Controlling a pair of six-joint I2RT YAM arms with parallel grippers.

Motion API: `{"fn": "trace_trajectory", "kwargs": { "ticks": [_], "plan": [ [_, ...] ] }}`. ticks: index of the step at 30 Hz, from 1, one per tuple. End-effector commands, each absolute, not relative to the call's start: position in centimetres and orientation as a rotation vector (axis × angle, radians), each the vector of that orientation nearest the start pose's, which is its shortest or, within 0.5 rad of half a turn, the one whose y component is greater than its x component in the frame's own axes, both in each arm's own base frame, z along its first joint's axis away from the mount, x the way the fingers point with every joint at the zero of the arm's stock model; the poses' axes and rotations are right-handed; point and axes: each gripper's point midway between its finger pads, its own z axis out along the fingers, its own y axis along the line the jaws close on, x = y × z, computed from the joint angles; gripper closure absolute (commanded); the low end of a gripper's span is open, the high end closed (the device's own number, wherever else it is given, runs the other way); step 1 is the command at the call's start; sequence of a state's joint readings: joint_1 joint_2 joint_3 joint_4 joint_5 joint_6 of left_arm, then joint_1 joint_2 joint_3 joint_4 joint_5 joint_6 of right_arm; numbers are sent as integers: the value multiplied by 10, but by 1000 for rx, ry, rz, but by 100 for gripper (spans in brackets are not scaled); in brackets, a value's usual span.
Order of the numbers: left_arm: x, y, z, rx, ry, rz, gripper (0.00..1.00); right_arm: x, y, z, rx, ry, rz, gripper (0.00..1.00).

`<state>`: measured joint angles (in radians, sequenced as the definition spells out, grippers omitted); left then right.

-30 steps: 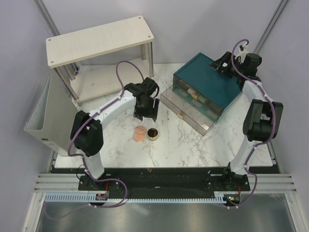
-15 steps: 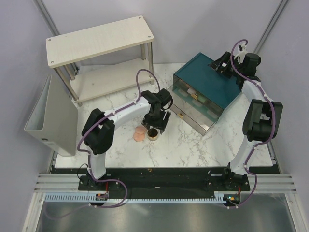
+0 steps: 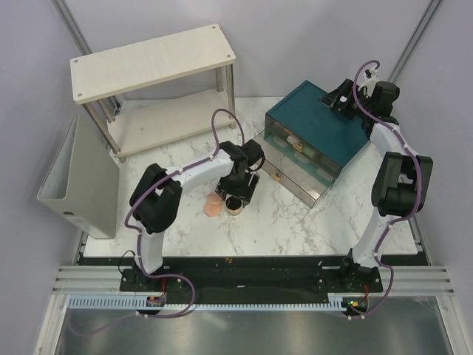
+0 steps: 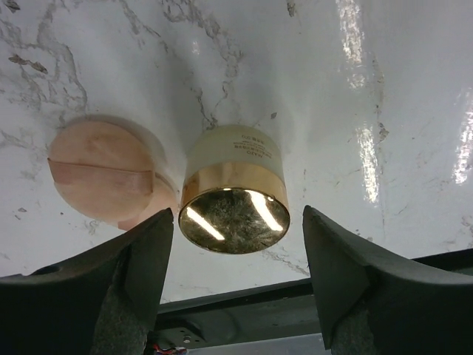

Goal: Organize the makeup

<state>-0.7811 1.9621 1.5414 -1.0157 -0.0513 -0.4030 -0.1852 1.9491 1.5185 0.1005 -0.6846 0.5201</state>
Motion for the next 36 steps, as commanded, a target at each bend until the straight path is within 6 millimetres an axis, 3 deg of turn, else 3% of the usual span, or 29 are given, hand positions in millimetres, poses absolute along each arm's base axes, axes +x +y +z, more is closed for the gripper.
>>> {"fn": "trace_trajectory", "kwargs": {
  "ticks": [1,8,11,12,15,18,21,25,30,36],
  "plan": [
    [250,-256,38,593,2978,5,22,551,32,211,178,1910,902,2],
    [248,-263,24,589,2995,-32,26,552,32,211,178,1910,907,2],
    [249,-266,25,592,2983,-59,46,553,32,210,182,1912,910,2],
    [249,-266,26,591,2980,-60,67,553,32,210,184,1912,911,2],
    [251,-266,26,596,2975,-58,98,553,33,210,182,1911,911,2],
    [252,-266,30,591,2962,-57,98,553,34,209,184,1912,915,2],
    [261,-267,48,573,2902,-68,98,553,34,209,186,1913,919,2],
    [282,-276,94,531,2766,-111,98,553,35,208,185,1913,920,2],
    [320,-307,155,520,2562,-232,98,554,36,205,187,1918,925,2],
    [357,-351,185,543,2466,-335,98,552,41,202,184,1926,933,2]
  ]
}}
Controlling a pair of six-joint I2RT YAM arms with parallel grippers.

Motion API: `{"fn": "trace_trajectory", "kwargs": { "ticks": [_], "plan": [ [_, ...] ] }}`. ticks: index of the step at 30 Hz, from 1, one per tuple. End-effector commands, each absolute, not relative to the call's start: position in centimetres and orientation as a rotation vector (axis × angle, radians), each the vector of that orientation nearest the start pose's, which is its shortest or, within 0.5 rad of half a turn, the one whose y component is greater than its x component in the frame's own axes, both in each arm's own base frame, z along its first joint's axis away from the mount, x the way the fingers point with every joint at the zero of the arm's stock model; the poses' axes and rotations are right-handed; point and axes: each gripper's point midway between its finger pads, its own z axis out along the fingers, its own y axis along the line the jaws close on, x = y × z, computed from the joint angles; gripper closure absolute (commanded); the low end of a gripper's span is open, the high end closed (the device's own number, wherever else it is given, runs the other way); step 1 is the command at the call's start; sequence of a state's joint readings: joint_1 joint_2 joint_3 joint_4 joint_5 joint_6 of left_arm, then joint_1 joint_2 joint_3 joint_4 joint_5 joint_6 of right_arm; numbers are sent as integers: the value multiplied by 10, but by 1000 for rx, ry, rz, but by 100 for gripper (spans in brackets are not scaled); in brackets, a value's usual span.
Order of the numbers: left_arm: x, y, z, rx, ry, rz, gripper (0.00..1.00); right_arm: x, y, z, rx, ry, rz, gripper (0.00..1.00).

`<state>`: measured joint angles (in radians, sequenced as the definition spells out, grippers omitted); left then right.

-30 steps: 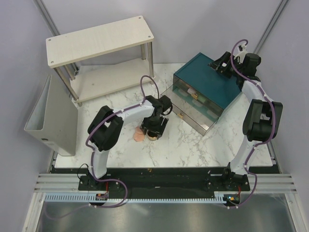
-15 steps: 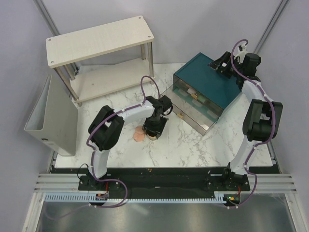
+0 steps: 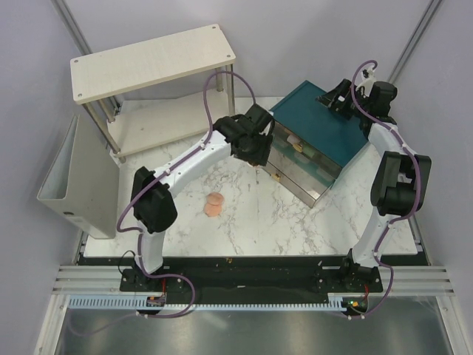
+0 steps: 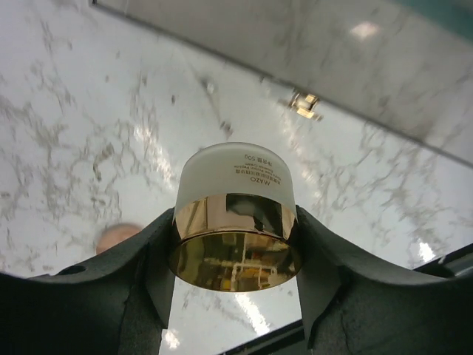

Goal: Organize the makeup

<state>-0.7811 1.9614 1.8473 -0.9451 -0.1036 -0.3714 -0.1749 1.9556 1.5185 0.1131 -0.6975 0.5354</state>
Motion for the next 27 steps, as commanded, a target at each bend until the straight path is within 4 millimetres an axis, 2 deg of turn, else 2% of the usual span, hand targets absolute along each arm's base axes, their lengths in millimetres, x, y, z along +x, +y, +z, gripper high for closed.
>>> {"fn": "trace_trajectory", "kwargs": {
  "ticks": [1,3,9,11,19,26,27],
  "plan": [
    [360,-356,185,546,2464,-348,98,552,40,201,185,1926,932,2],
    [369,-372,186,546,2455,-388,98,551,42,199,183,1931,934,2],
    [389,-387,176,529,2447,-393,97,549,43,198,185,1935,939,2],
    [398,-387,169,503,2452,-382,95,548,43,197,184,1937,938,2],
    [427,-385,179,405,2403,-446,88,545,44,194,181,1943,943,2],
    [434,-385,168,399,2418,-463,58,543,46,191,183,1950,947,2],
    [435,-386,161,400,2429,-459,54,543,45,190,187,1951,948,2]
  ]
}}
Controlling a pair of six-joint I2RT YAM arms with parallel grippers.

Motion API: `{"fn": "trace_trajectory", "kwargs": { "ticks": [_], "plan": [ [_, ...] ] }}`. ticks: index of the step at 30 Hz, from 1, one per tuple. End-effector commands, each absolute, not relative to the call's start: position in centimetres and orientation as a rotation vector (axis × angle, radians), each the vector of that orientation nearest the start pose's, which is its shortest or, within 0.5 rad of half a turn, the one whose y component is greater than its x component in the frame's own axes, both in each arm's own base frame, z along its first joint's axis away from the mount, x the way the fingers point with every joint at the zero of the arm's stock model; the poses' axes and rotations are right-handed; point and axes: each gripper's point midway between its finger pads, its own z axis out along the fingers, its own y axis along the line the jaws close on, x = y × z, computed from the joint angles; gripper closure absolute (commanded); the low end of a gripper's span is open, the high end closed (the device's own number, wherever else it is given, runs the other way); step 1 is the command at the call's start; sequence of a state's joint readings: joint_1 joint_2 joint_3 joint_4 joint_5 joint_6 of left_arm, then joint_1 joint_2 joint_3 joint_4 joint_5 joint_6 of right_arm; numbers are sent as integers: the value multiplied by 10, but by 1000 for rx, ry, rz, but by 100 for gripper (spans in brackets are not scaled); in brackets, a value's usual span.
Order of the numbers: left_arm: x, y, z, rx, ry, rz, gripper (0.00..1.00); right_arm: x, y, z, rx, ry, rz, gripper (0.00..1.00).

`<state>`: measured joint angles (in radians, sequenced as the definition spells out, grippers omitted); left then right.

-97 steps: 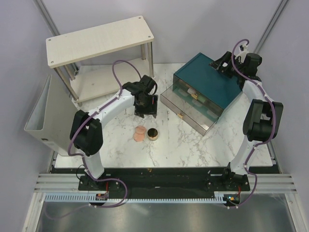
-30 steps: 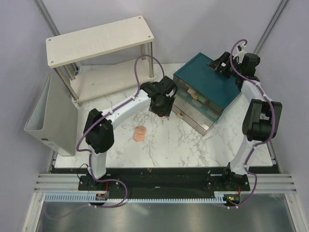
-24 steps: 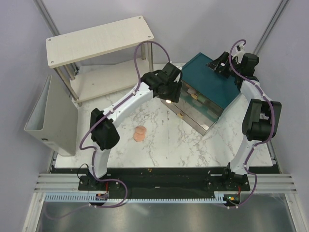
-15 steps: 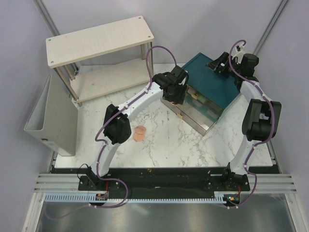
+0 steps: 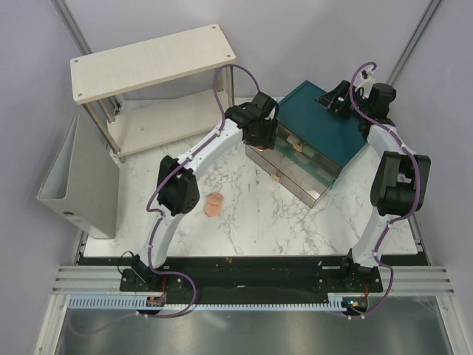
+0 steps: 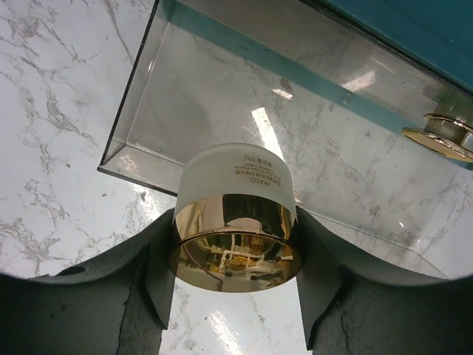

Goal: Organize the makeup

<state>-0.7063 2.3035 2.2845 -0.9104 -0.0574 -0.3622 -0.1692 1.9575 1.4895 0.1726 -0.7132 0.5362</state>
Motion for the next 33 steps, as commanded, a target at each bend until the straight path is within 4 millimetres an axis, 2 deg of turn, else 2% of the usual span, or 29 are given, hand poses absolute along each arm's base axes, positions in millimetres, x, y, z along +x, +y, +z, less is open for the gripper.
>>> {"fn": "trace_trajectory", "kwargs": {
  "ticks": [1,6,7,10,17,21,23,25,26,27,28,29,30,32,33],
  "plan": [
    [437,-387,160,396,2430,-467,52,543,45,190,185,1951,947,2],
    [436,-395,146,406,2456,-508,44,543,47,191,183,1951,949,2],
    [435,-397,146,418,2457,-520,38,542,47,190,183,1952,951,2],
    [435,-397,141,428,2464,-512,36,542,47,190,181,1953,952,2],
    [439,-395,141,426,2463,-521,23,541,49,187,184,1958,964,2],
    [444,-390,154,406,2434,-518,22,540,49,188,183,1956,966,2],
    [446,-385,180,394,2385,-518,22,540,49,189,184,1953,965,2],
    [448,-377,195,405,2346,-474,22,540,49,190,181,1952,966,2],
    [447,-369,216,413,2303,-464,23,540,49,190,184,1953,965,2],
    [445,-359,212,409,2317,-422,23,540,49,191,183,1950,963,2],
    [442,-352,217,402,2315,-408,23,539,49,190,183,1953,963,2],
    [439,-340,234,385,2295,-404,23,539,49,190,181,1953,961,2],
    [431,-327,218,378,2342,-363,23,539,49,190,182,1953,960,2],
    [423,-306,211,332,2383,-332,23,539,49,189,184,1954,959,2],
    [409,-291,201,315,2424,-305,23,540,49,190,187,1953,960,2]
  ]
}}
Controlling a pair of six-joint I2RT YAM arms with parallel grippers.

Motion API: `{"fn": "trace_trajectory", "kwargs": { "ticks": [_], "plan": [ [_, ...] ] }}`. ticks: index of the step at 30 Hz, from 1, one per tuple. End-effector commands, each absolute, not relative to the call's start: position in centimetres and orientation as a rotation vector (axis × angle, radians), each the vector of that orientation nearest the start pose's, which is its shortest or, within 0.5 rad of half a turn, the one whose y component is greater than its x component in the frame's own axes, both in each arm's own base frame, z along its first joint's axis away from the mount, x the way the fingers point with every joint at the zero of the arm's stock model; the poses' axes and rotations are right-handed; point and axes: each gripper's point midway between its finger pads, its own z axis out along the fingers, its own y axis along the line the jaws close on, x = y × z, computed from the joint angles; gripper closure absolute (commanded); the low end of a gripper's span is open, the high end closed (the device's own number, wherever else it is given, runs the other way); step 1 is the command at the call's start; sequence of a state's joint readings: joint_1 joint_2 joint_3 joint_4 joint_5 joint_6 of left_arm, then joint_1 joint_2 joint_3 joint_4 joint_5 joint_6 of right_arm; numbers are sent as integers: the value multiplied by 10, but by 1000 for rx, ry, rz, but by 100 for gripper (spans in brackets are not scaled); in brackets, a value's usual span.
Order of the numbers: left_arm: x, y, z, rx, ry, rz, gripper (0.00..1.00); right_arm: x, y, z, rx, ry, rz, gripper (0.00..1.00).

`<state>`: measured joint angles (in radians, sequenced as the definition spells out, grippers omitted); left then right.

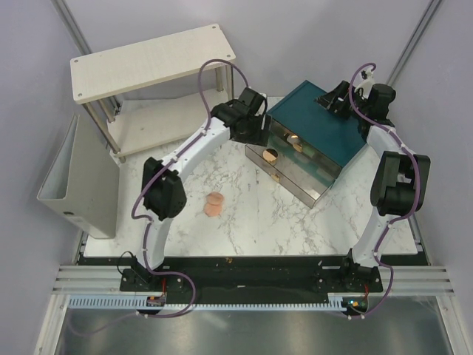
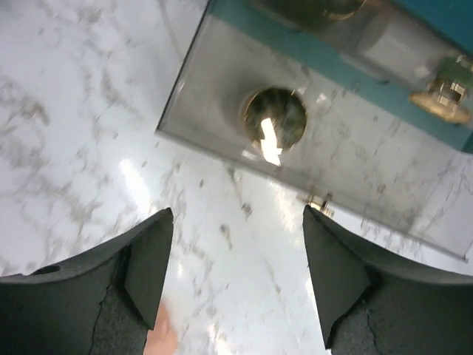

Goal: Organize the makeup

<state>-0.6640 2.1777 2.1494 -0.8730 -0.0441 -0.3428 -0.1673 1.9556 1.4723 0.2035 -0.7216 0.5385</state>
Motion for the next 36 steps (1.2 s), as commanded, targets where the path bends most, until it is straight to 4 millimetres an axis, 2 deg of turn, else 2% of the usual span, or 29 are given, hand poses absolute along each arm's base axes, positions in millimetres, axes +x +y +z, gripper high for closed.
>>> {"fn": "trace_trajectory", "kwargs": {
  "ticks": [1,2,3,5,6,8,9,14,27,31,34,35,36],
  "plan": [
    [405,-280,194,291,2450,-289,23,539,49,190,186,1953,964,2],
    [397,-272,187,259,2479,-281,23,539,49,189,186,1954,964,2],
    [382,-260,169,250,2533,-256,23,539,49,188,188,1956,965,2],
    [368,-249,151,210,2582,-237,25,539,50,188,185,1957,967,2],
    [354,-238,133,200,2630,-210,26,540,50,186,190,1959,970,2],
    [344,-232,117,152,2670,-198,26,539,50,185,190,1960,976,2],
    [332,-226,102,138,2714,-176,27,539,51,185,189,1961,980,2],
    [308,-215,68,41,2799,-172,31,540,51,183,195,1961,982,2],
    [297,-213,25,20,2899,-141,41,538,55,180,186,1967,994,2],
    [298,-215,22,28,2905,-147,43,538,54,182,184,1963,989,2],
    [298,-216,22,33,2901,-154,54,538,54,182,184,1963,989,2],
    [298,-216,23,35,2901,-153,66,538,54,181,184,1966,986,2],
    [299,-217,24,37,2896,-160,72,538,54,181,182,1965,985,2]
  ]
}}
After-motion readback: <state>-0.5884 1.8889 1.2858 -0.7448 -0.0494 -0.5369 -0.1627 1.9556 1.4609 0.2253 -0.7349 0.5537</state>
